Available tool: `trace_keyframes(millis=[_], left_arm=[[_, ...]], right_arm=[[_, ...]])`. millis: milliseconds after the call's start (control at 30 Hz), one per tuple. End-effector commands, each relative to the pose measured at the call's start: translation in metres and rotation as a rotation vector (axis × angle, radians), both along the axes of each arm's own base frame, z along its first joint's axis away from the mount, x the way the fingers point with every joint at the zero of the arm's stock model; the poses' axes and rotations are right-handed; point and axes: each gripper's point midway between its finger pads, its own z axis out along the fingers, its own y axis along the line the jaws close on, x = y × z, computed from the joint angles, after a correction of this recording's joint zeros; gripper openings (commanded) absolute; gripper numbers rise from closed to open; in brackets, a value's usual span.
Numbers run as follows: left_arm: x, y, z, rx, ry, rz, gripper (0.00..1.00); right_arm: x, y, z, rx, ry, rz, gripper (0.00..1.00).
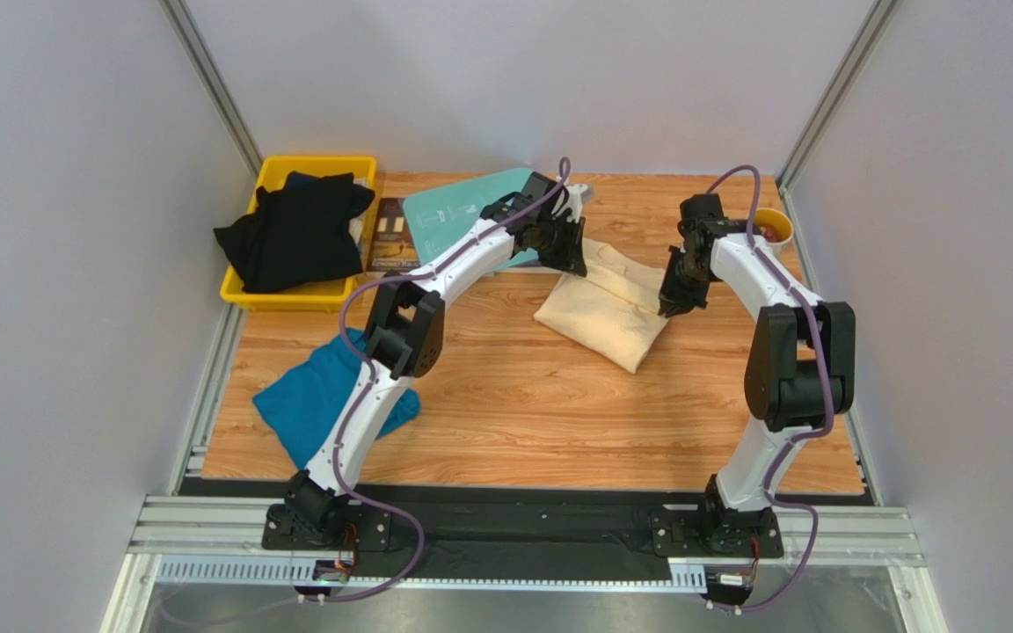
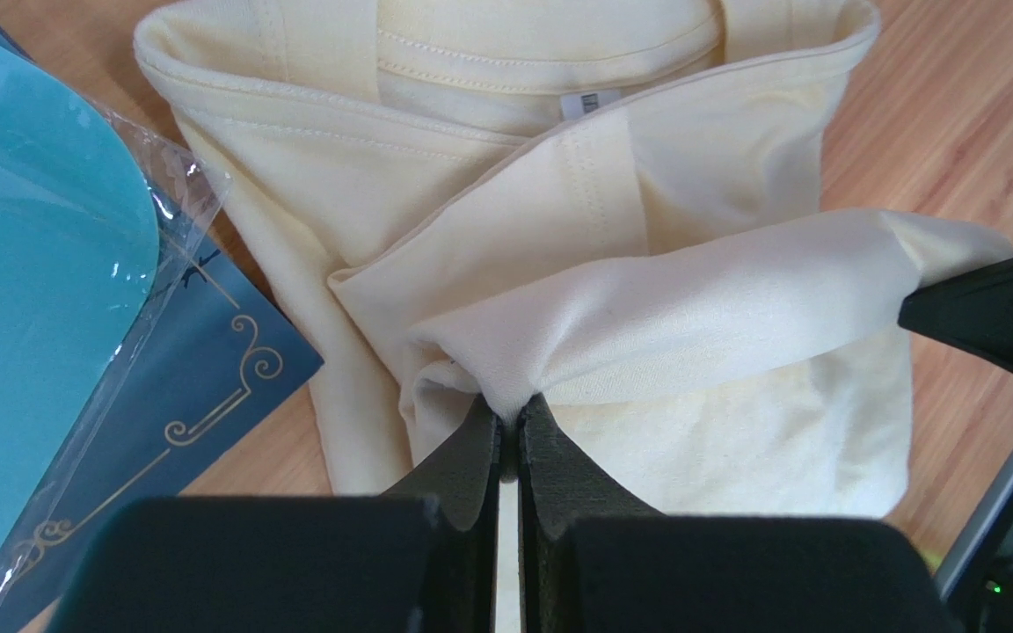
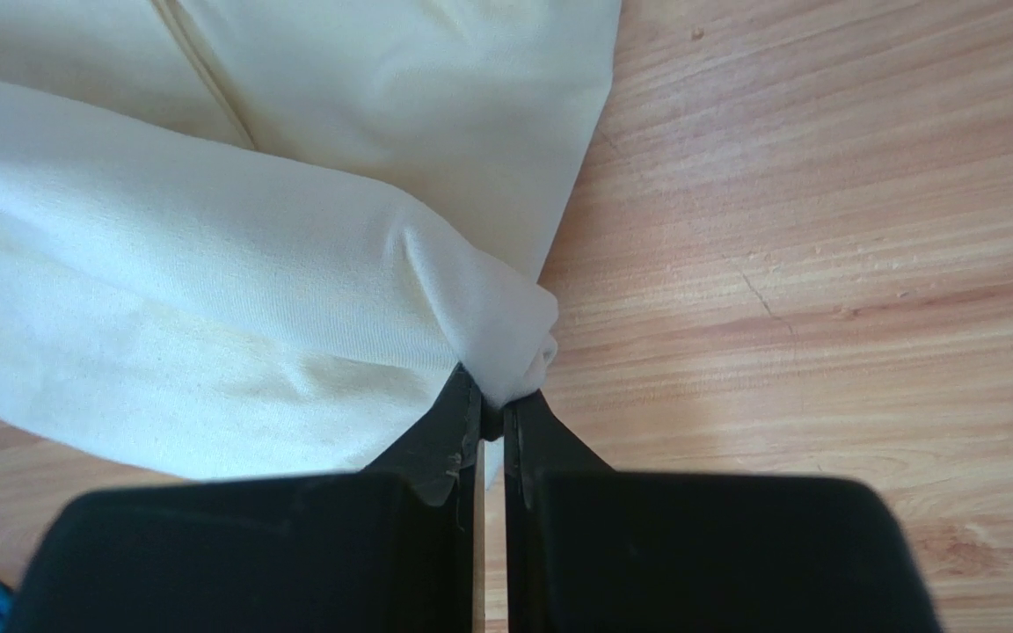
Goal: Fold and stack the t-shirts
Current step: Fold the long partially folded tshirt into a neat square
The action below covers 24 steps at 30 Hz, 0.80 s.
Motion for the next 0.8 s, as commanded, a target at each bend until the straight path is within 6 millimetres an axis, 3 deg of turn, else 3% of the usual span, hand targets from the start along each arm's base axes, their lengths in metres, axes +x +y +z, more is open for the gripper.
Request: trace_keyframes(millis=[0, 233, 400, 433, 467, 567, 600, 700, 767], left_arm=[[0.023, -0.005, 0.022, -0.066, -0.086, 0.004, 0.00], [0.039, -0.005, 0.037, -0.115, -0.135, 0.025, 0.00], [0.052, 0.001, 0.034, -0.119, -0.141, 0.069, 0.01], [0.056, 0.005, 0.024, -0.109, -0.128, 0.087, 0.05], [0.057, 0.004, 0.023, -0.125, -0.125, 0.081, 0.27], [0.060, 0.009, 0.011, -0.134, -0.079, 0.108, 0.67], [0.059, 0.010, 0.007, -0.123, -0.070, 0.113, 0.71], [0.056, 0.016, 0.000, -0.091, -0.065, 0.118, 0.73], [0.058, 0.021, 0.011, -0.082, -0.093, 0.136, 0.73]], right_arm=[[0.032, -0.014, 0.014, -0.051, -0.091, -0.027, 0.00], [0.044, -0.022, 0.027, -0.070, -0.145, -0.044, 0.00], [0.049, -0.026, 0.018, -0.075, -0.145, -0.064, 0.00], [0.051, -0.029, 0.015, -0.089, -0.146, -0.073, 0.00], [0.055, -0.029, 0.010, -0.090, -0.153, -0.076, 0.16], [0.062, -0.026, -0.002, -0.075, -0.144, -0.075, 0.30], [0.063, -0.026, -0.004, -0.074, -0.141, -0.077, 0.36], [0.072, -0.027, -0.006, -0.071, -0.164, -0.092, 0.38], [0.078, -0.025, -0.002, -0.060, -0.186, -0.095, 0.38]])
